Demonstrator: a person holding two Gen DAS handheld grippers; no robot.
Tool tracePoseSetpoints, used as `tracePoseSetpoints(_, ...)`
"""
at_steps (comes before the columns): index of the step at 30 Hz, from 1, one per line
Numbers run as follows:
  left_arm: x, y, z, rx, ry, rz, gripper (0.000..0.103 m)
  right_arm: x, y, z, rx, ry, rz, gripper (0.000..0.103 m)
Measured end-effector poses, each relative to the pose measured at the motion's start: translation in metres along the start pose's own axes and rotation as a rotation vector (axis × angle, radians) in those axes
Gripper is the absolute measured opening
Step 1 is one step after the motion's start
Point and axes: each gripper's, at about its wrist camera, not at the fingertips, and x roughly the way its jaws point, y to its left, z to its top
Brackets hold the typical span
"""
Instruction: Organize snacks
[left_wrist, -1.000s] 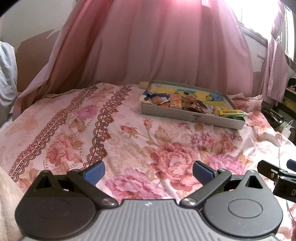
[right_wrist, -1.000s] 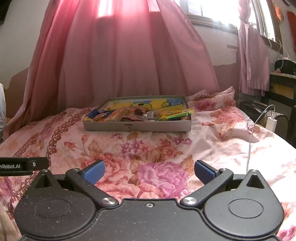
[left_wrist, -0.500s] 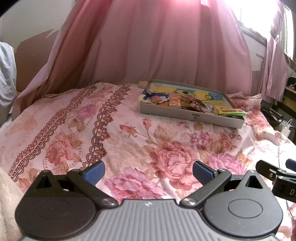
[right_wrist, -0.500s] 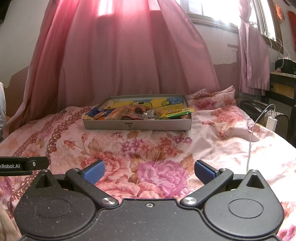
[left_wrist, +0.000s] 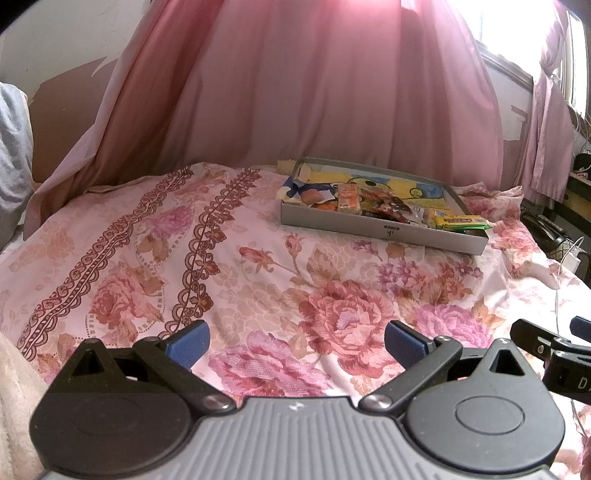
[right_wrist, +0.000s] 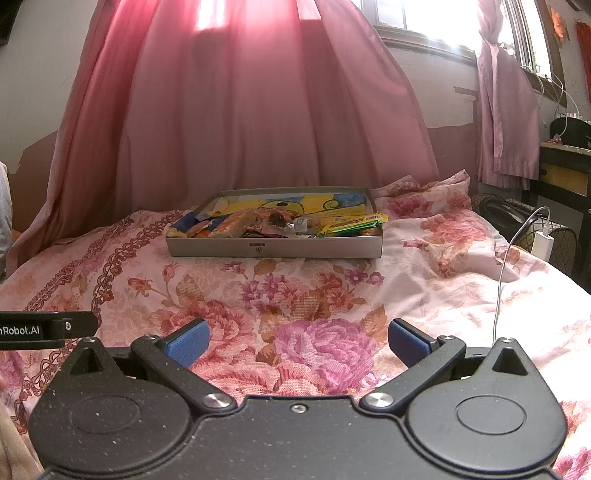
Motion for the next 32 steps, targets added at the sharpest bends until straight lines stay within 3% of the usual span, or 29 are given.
tracePoseSetpoints(17, 0.0005, -0.0014, -0.0023, 0.004, 0.06, 0.029, 0.102, 0.0002, 0.0004, 0.0005, -0.001, 0.002, -0.001, 0.102)
tracePoseSetpoints(32, 0.002, 0.0016, 0.0003, -0.006, 0.067, 0.033, 0.102, 0.0002, 0.0008, -0.0008, -0.001, 0.004, -0.001, 0.102)
